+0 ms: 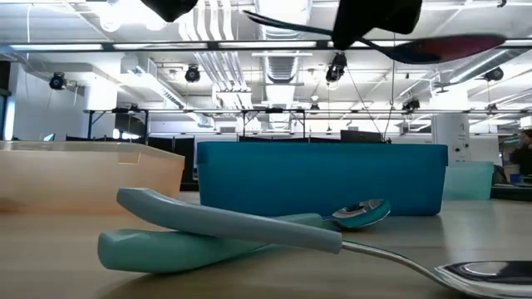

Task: Sort silverware by color (type)
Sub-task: Put the blue spoon into the green bin, then put the light green spoon into the orange bin

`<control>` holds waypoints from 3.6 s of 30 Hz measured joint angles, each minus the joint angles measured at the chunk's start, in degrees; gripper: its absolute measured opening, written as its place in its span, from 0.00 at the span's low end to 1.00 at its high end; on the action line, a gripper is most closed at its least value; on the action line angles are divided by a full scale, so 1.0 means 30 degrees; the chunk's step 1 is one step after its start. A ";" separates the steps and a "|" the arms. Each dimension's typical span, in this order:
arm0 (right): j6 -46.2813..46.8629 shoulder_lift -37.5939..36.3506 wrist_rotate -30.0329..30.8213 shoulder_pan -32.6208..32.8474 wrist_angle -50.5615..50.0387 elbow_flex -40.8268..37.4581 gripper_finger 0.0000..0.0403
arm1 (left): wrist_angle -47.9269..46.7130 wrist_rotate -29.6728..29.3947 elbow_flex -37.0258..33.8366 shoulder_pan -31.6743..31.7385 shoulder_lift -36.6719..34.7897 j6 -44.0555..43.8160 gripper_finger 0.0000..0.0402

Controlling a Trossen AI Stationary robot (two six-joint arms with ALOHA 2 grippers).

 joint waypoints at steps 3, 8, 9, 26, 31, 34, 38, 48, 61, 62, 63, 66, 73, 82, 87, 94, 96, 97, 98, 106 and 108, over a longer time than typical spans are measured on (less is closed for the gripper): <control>-0.0937 -0.0406 0.0362 -0.0767 -0.1529 -0.0001 0.03 | 0.0007 -0.0201 0.0000 0.0124 0.0004 0.0000 0.28; -0.2785 -0.0909 0.0500 -0.2657 -0.4727 -0.0008 0.03 | -0.0020 -0.0929 0.0000 0.0658 -0.0002 -0.0003 0.28; -0.2949 -0.0980 0.0515 -0.3070 -0.5431 -0.0008 0.03 | -0.0076 -0.0928 0.0000 0.0771 -0.0004 -0.0035 0.28; -0.6281 -0.1607 0.4011 -1.1421 -1.1784 -0.1309 0.03 | -0.0395 -0.0996 0.0000 0.1162 0.0004 -0.0198 0.28; -0.8442 -0.1607 0.4025 -1.5129 -1.1212 -0.2603 0.03 | -0.0527 -0.1343 0.0000 0.1286 -0.0004 -0.0290 0.28; -0.9341 -0.1607 0.4019 -1.7323 -1.0872 -0.3525 0.03 | -0.0708 -0.1385 -0.0007 0.1416 -0.0031 -0.0501 0.28; -1.0350 -0.1607 0.3990 -1.9579 -0.9857 -0.4882 0.03 | -0.0716 -0.1399 -0.0129 0.1517 -0.0070 -0.0676 0.28; -1.2046 -0.1607 0.3996 -2.1600 -0.6467 -0.6842 0.07 | -0.0665 -0.1837 -0.0459 0.1787 -0.0339 -0.1487 0.28; -1.2645 -0.1607 0.3954 -2.1494 -0.5986 -0.6176 0.25 | -0.0719 -0.2281 -0.0741 0.1933 -0.0383 -0.3328 0.28; -1.2640 -0.1607 0.3941 -2.1445 -0.5979 -0.6125 0.25 | -0.0729 -0.2294 -0.0768 0.1940 -0.0383 -0.3543 0.28; -1.2647 -0.1612 0.3943 -2.1363 -0.5942 -0.6073 0.26 | -0.0737 -0.2307 -0.0780 0.1940 -0.0390 -0.3701 0.28; -1.2640 -0.1766 0.3784 -2.0906 -0.5840 -0.5981 0.26 | -0.0738 -0.2419 -0.0780 0.1978 -0.0412 -0.3873 0.28; -1.1714 -0.3068 0.1375 -1.8758 -0.5597 -0.5975 0.26 | -0.0738 -0.2419 -0.0780 0.2491 -0.0448 -0.3876 0.28; -0.9869 -0.4723 0.0777 -1.3038 -0.4526 -0.5990 0.23 | -0.0490 -0.2405 -0.0780 0.2792 -0.0426 -0.3490 0.28; -0.9645 -0.4771 0.0733 -0.9394 -0.2971 -0.5997 0.21 | 0.0035 -0.2401 -0.0780 0.2821 -0.0416 -0.3151 0.28; -0.9315 -0.4470 0.0753 -0.5536 -0.0334 -0.6006 0.21 | 0.0574 -0.2390 -0.0784 0.2568 0.0001 -0.3643 0.28; -0.9027 -0.4470 0.0784 -0.4741 0.0932 -0.6026 0.22 | 0.0730 -0.2390 -0.0794 0.2431 0.0071 -0.3981 0.28; -0.8871 -0.4470 0.0792 -0.4388 0.1469 -0.6033 0.23 | 0.0845 -0.2390 -0.0804 0.2385 0.0084 -0.4144 0.28; -0.8848 -0.4470 0.0792 -0.4051 0.1935 -0.6052 0.23 | 0.0979 -0.2386 -0.0858 0.2352 0.0091 -0.4269 0.28; -0.8255 -0.4462 0.0792 -0.2438 0.3937 -0.6318 0.27 | 0.2705 -0.2373 -0.1612 0.2224 0.0098 -0.4750 0.28; -0.8057 -0.4462 0.0806 -0.2283 0.3952 -0.6338 0.28 | 0.3347 -0.2274 -0.1915 0.2195 0.0098 -0.5192 0.28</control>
